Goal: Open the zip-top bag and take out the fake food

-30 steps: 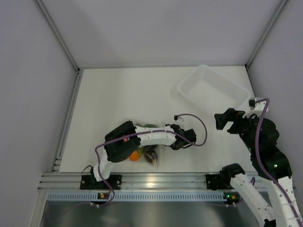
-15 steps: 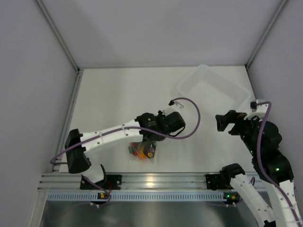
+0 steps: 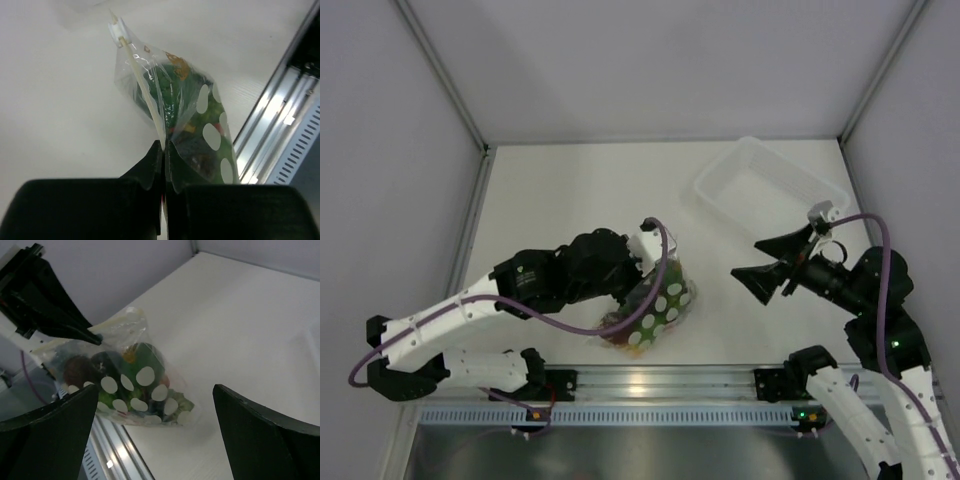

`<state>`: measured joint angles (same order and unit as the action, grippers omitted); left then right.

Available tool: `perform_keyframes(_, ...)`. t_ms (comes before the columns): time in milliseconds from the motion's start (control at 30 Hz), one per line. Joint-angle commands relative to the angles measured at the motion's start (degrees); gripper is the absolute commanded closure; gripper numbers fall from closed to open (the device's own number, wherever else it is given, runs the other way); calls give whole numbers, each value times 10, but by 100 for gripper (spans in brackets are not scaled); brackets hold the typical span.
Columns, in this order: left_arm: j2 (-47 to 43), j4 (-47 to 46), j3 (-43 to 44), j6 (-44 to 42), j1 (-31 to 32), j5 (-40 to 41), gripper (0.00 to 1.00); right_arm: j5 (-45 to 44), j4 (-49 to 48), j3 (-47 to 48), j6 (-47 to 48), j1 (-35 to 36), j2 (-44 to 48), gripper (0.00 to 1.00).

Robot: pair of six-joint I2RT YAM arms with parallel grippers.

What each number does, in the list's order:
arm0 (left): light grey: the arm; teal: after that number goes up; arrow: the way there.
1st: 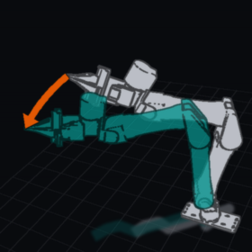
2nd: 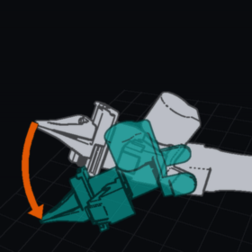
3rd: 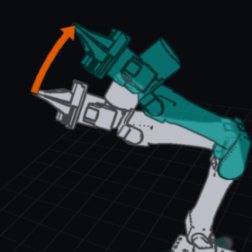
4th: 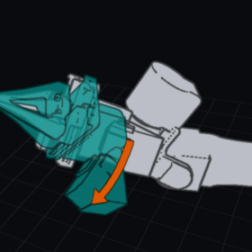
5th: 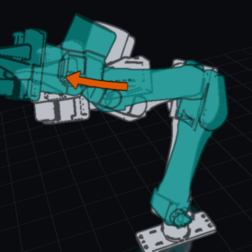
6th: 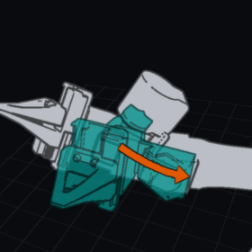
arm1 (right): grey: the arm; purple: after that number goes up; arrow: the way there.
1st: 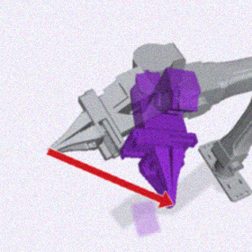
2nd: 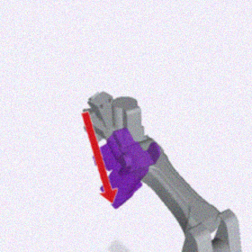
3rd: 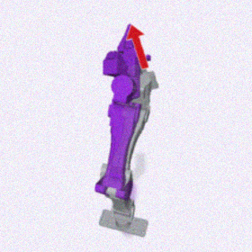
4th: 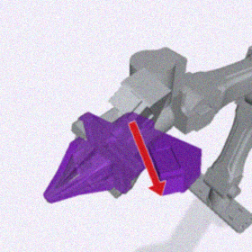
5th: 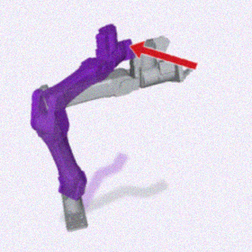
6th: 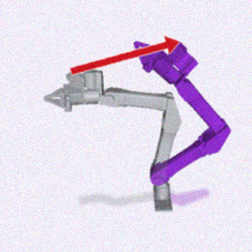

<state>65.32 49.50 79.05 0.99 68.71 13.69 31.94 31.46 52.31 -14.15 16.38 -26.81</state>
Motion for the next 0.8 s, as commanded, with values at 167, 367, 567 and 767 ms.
perform_keyframes(167,-60,-71,-18,-93,1,-264,100,319,-391,-87,-159,9,-20,7)
perform_keyframes(367,-52,-71,1,-100,1,-307,100,299,-317,-73,1,73,-61,25)
perform_keyframes(567,-37,-71,15,-109,1,-356,100,298,-309,-87,73,139,-76,38)
perform_keyframes(767,-22,-71,28,-111,1,-371,100,326,-348,-108,67,169,-65,53)
